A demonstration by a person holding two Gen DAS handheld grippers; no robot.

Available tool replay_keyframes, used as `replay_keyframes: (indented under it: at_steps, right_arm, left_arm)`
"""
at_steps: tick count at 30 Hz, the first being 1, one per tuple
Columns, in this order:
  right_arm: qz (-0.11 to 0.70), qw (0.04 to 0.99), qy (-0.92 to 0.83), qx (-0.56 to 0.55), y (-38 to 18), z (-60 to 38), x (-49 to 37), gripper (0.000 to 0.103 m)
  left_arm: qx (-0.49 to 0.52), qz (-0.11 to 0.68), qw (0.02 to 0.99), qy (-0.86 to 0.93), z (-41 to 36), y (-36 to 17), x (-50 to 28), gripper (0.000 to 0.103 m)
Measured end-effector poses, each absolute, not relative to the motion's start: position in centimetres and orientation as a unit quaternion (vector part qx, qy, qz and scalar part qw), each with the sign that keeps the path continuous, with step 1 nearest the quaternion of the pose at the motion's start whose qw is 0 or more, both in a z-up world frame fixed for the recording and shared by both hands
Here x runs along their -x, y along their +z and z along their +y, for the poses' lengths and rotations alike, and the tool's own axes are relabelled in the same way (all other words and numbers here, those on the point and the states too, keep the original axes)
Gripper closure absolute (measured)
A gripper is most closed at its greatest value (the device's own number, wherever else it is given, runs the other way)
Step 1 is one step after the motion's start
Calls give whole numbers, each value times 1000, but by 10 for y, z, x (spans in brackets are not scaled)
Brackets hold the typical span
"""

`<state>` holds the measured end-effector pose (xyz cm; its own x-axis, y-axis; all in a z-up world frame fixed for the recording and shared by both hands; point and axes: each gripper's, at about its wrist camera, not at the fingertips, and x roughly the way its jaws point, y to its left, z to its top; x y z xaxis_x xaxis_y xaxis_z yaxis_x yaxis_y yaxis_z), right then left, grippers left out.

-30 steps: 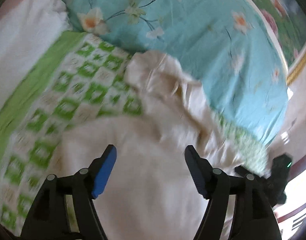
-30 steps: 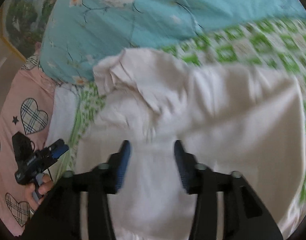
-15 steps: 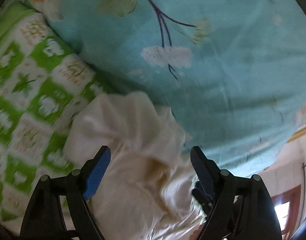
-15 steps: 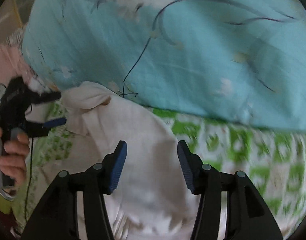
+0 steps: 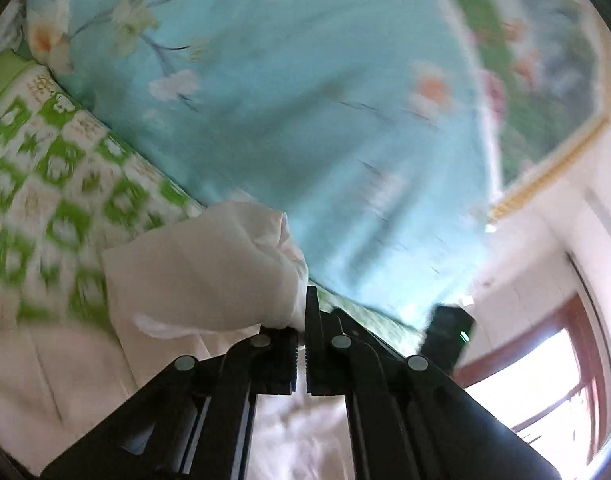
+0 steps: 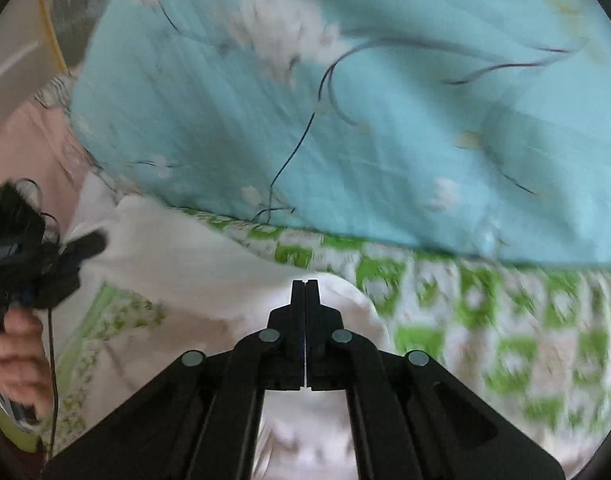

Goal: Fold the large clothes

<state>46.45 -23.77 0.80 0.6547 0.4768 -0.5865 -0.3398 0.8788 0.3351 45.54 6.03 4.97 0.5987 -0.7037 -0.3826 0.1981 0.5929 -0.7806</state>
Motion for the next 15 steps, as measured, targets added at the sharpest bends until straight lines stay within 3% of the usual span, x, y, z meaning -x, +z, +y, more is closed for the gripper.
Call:
replay_keyframes:
  at_steps: [5,7,8,9,13,14,15]
  right_arm:
    - [378,859,263,-225,-6,-272,-399,100]
    - [400,823,276,-293,-29,-275,-374,72]
    - [410,801,290,-324,-42,-269,-362,46]
    - [413,785,304,-348,-53,-264,-353,42]
    - [422,753,320,-390,-78,-239,-340,47]
    - [428,753,311,-392,-82,-232,-341,76]
    - [434,751,307,-392,-85,-226,-343,97]
  left_arm:
    - [387,326,810,-295,42,33,-359,103]
    - [414,333,793,-297,37,14,-335,103]
    - [426,337,784,-300,36,6,-328,103]
    - [434,341,778,-299,31,1,-319,103]
    - [457,354,760,-296,30,-18,-292,103]
    - [455,355,761,-296,30,-19,-289,103]
    - [450,357,763,-295,27,-19,-283,103]
